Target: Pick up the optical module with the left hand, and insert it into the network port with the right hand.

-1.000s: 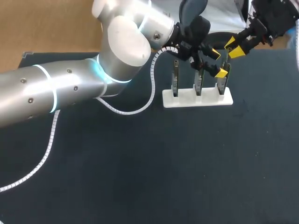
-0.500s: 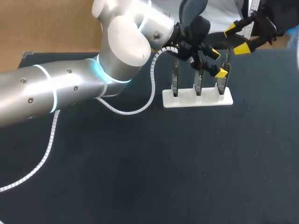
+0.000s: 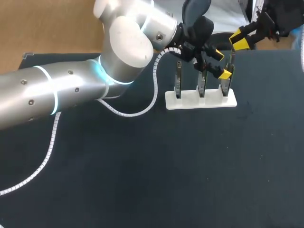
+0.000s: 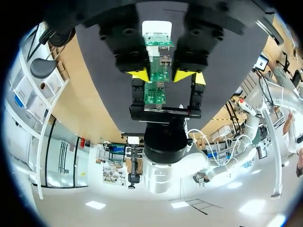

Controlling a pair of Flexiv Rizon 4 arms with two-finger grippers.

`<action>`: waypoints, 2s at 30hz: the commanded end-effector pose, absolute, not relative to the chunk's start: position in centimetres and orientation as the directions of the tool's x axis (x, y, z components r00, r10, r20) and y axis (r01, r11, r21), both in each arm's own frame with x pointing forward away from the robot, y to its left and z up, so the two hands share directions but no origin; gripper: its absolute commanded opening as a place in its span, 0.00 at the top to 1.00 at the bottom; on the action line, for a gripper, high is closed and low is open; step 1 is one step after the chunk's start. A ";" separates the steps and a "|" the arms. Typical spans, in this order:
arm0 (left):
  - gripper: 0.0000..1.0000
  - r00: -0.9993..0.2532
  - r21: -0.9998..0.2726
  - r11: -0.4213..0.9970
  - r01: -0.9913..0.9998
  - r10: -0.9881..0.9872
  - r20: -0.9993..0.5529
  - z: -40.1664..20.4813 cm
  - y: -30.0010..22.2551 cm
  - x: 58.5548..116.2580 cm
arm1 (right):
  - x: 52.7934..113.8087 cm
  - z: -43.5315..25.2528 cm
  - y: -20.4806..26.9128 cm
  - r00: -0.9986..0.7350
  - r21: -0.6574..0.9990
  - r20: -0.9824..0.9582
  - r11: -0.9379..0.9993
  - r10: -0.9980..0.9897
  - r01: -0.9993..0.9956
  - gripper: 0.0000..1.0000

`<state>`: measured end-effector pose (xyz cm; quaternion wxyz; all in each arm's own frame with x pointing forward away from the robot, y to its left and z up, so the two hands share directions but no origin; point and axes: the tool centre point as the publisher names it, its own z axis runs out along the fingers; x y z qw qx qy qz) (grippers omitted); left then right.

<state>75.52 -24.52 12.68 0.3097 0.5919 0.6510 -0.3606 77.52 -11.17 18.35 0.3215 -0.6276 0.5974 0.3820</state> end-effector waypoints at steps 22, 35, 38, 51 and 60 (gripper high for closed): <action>0.00 -0.109 -0.106 0.037 0.994 0.553 -0.826 12.7 -24.7 75.8 | 77.0 15.8 -11.4 -0.055 0.116 -0.834 -0.078 -0.548 -0.990 1.00; 0.00 -0.109 -0.106 0.037 0.994 0.553 -0.826 12.7 -24.7 75.8 | 76.9 14.7 -11.5 -0.088 0.146 -0.830 -0.062 -0.551 -0.987 1.00; 0.00 -0.109 -0.106 0.037 0.994 0.553 -0.826 12.7 -24.7 75.8 | 76.9 14.4 -11.5 -0.092 0.152 -0.828 -0.063 -0.553 -0.986 1.00; 0.00 -0.109 -0.106 0.037 0.994 0.553 -0.826 12.7 -24.7 75.8 | 77.0 13.7 -11.4 -0.107 0.172 -0.825 -0.066 -0.555 -0.983 1.00; 0.00 -0.109 -0.106 0.037 0.994 0.553 -0.826 12.7 -24.7 75.8 | 77.0 13.4 -11.4 -0.119 0.180 -0.821 -0.056 -0.558 -0.982 1.00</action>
